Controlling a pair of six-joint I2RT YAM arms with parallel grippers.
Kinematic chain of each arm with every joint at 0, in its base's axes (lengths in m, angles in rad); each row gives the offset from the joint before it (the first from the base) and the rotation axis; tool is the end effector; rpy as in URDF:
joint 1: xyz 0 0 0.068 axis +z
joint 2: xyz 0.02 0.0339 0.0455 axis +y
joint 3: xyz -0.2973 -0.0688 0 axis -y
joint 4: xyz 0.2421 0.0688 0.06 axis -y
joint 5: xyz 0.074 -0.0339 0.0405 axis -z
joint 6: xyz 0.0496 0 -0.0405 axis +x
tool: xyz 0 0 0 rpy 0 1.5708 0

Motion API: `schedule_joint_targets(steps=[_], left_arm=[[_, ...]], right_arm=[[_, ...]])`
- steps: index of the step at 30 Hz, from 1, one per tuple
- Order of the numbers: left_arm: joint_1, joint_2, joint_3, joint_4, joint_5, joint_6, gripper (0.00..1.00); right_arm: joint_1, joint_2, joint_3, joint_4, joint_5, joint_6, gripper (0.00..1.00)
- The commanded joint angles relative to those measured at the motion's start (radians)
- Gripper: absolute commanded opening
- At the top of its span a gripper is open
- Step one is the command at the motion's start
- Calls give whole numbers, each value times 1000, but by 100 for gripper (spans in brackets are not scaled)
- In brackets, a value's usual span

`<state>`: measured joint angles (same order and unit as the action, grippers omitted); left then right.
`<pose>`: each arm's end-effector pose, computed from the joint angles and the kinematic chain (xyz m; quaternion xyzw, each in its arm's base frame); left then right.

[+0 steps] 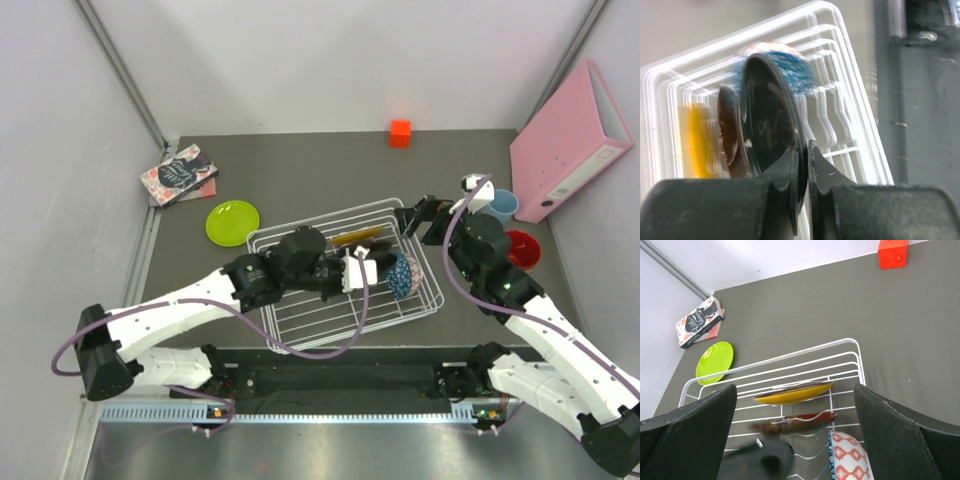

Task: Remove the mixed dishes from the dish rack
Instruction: Pick up the plate from the dish rack.

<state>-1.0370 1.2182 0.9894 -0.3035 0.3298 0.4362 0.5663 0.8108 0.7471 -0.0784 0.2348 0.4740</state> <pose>0.1240 -0.2414 0.3347 0.6357 0.5797 -0.2810 0.4254 0.1595 0.0877 0.3561 0.0420 0.7531 0.2466 0.6085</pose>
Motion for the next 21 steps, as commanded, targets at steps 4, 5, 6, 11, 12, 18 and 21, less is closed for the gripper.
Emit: schedule_joint_targets(steps=[4,5,6,11,12,18,21], left_arm=[[22,-137,135,136,-169,151,0],[22,-146,130,148,-181,153,0],[22,-163,121,159,-184,153,0],[20,-152,94,178,-222,197,0],[20,-135,89,176,-253,205,0],[-38,-100,-27,295,-495,406,0],[-87,-65,-134,458,-702,608,0]], right_arm=[[-5,-59,93,-29,-9,28,100],[-5,-62,101,-37,-11,32,100],[-5,-64,115,-40,-15,35,99],[-6,-58,164,-80,-38,67,100],[-5,-53,185,-105,-40,72,100],[-5,10,309,-236,-51,138,100],[-6,44,346,-268,-101,158,100]])
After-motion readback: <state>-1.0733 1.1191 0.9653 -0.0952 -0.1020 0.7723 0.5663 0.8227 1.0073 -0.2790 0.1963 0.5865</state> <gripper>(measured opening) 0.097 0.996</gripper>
